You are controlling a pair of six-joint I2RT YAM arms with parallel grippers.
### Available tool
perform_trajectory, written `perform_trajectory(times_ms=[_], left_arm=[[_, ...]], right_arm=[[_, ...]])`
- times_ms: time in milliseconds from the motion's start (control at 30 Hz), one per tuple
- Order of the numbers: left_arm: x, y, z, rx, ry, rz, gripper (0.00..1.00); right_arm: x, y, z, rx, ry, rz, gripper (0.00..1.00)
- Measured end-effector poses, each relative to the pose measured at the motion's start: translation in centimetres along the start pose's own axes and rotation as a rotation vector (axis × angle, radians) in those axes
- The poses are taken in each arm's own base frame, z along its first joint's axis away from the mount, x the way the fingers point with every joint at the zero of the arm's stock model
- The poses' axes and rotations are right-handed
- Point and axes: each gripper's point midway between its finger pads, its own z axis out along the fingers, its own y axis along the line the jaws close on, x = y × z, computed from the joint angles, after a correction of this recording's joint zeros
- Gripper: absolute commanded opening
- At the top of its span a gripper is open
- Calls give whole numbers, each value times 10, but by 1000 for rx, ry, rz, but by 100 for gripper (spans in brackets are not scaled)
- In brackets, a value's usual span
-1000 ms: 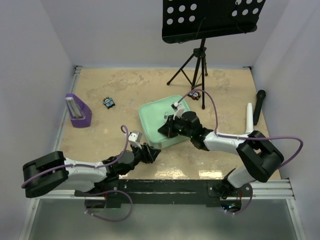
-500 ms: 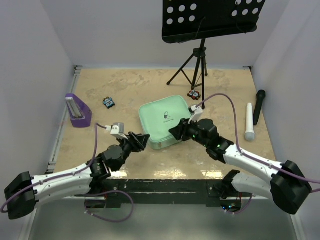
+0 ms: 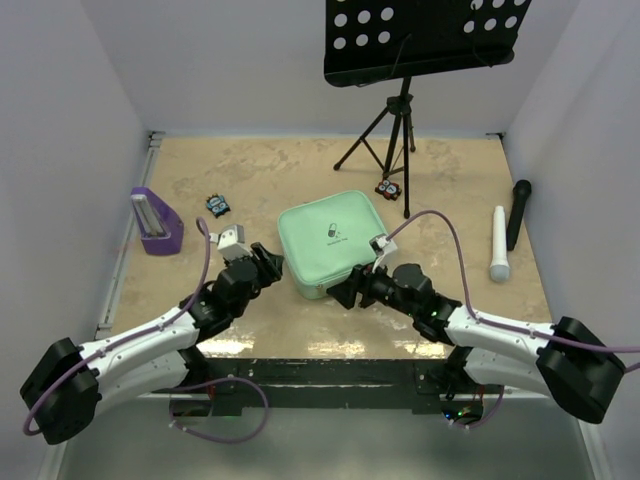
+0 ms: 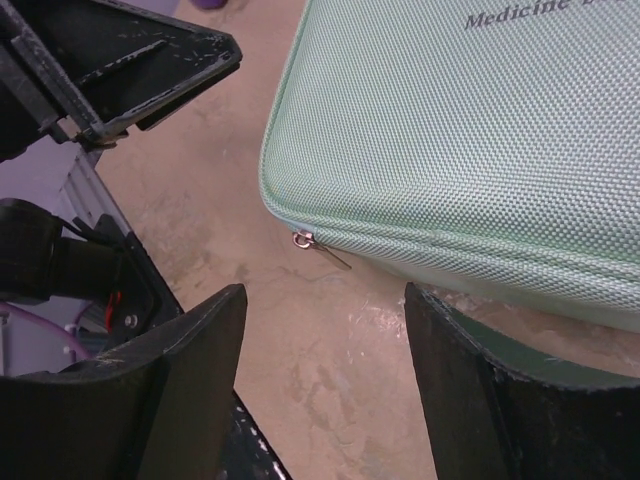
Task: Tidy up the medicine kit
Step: Zip the medicine box at the center of the board.
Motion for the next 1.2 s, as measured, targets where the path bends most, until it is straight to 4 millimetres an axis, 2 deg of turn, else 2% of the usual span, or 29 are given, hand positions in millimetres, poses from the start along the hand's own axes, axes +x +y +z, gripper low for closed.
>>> perform_trajectory(times_ms=[167, 400, 733, 1200], left_arm=[[13, 9, 8, -24, 64, -8, 54], [28, 11, 13, -27, 134, 3, 53], [28, 6, 15, -17, 149, 1, 53], [32, 4, 14, -1, 169, -2, 49]], right_arm=[[7, -3, 6, -14, 0, 19, 70], [-4, 6, 13, -60, -53, 7, 70], [21, -4, 30, -69, 17, 10, 70], [26, 11, 37, -136, 22, 7, 69]])
